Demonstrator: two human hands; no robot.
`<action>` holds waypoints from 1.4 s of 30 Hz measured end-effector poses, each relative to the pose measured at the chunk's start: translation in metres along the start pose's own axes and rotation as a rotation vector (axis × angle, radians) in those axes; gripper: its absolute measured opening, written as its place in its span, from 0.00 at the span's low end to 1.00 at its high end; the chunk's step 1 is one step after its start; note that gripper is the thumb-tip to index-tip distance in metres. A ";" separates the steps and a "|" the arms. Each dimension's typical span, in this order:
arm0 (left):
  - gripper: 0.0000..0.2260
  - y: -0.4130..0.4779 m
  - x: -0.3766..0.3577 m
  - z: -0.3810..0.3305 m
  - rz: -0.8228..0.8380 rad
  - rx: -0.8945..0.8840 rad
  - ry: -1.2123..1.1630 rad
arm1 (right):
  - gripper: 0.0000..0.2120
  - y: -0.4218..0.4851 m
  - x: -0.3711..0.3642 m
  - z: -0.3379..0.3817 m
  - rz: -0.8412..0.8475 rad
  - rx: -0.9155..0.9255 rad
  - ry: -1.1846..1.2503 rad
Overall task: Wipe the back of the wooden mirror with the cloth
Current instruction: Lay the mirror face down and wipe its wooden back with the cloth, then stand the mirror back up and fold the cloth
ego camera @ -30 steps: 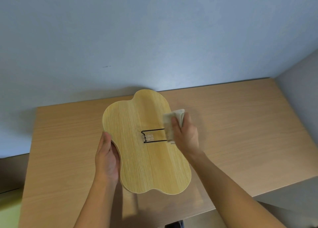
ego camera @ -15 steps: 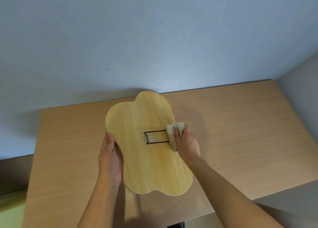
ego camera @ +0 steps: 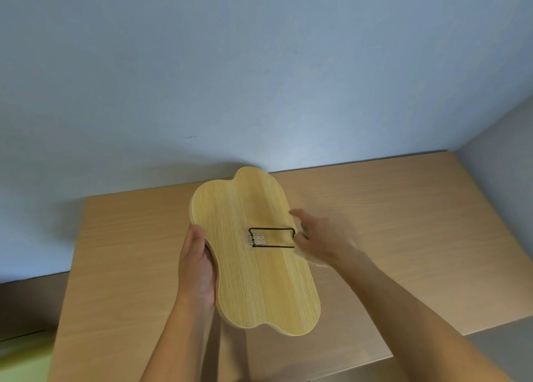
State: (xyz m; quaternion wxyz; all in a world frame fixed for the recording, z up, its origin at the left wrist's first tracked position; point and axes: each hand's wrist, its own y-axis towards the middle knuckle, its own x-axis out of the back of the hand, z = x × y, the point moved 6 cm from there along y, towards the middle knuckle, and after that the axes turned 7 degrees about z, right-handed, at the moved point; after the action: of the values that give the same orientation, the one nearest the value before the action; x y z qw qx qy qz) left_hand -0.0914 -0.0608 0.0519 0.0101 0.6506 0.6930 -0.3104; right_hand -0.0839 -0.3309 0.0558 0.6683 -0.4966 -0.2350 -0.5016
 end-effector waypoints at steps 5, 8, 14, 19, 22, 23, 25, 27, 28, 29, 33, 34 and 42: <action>0.17 0.000 -0.011 0.001 -0.004 0.003 0.063 | 0.38 -0.001 -0.025 0.028 0.195 0.119 -0.207; 0.16 -0.005 -0.027 -0.004 -0.017 -0.014 0.101 | 0.29 0.002 -0.016 0.027 0.135 0.127 -0.222; 0.13 -0.017 -0.075 -0.016 0.069 -0.045 0.146 | 0.21 -0.004 0.007 0.010 0.131 0.165 -0.188; 0.17 -0.025 -0.132 -0.020 0.104 -0.101 0.261 | 0.18 -0.010 0.032 -0.017 0.126 0.143 -0.169; 0.22 -0.027 -0.172 -0.018 0.109 -0.155 0.390 | 0.19 -0.013 0.044 -0.035 0.119 0.126 -0.150; 0.23 -0.027 -0.185 -0.016 0.107 -0.177 0.431 | 0.20 -0.013 0.048 -0.041 0.118 0.121 -0.140; 0.25 -0.027 -0.211 -0.010 0.108 -0.210 0.507 | 0.22 -0.015 0.054 -0.055 0.113 0.113 -0.119; 0.29 -0.028 -0.235 -0.002 0.108 -0.227 0.569 | 0.23 -0.018 0.059 -0.069 0.107 0.110 -0.116; 0.30 -0.028 -0.246 0.003 0.101 -0.223 0.602 | 0.23 -0.018 0.060 -0.076 0.104 0.109 -0.109; 0.31 -0.029 -0.257 0.008 0.093 -0.218 0.639 | 0.22 -0.018 0.062 -0.082 0.101 0.110 -0.095; 0.31 -0.026 -0.293 0.029 0.086 -0.204 0.783 | 0.12 -0.017 0.065 -0.106 0.140 0.079 -0.064; 0.31 -0.024 -0.299 0.034 0.086 -0.188 0.808 | 0.05 -0.016 0.065 -0.111 0.144 0.060 -0.056; 0.31 -0.022 -0.333 0.061 0.074 -0.157 0.911 | 0.04 -0.016 0.065 -0.140 0.141 -0.010 -0.002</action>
State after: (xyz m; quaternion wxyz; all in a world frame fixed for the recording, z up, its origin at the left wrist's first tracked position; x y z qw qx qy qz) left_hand -0.0843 -0.3857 0.1509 -0.2350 0.7422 0.6247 0.0612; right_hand -0.0991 -0.4848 0.0598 0.6991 -0.5157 -0.1979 -0.4541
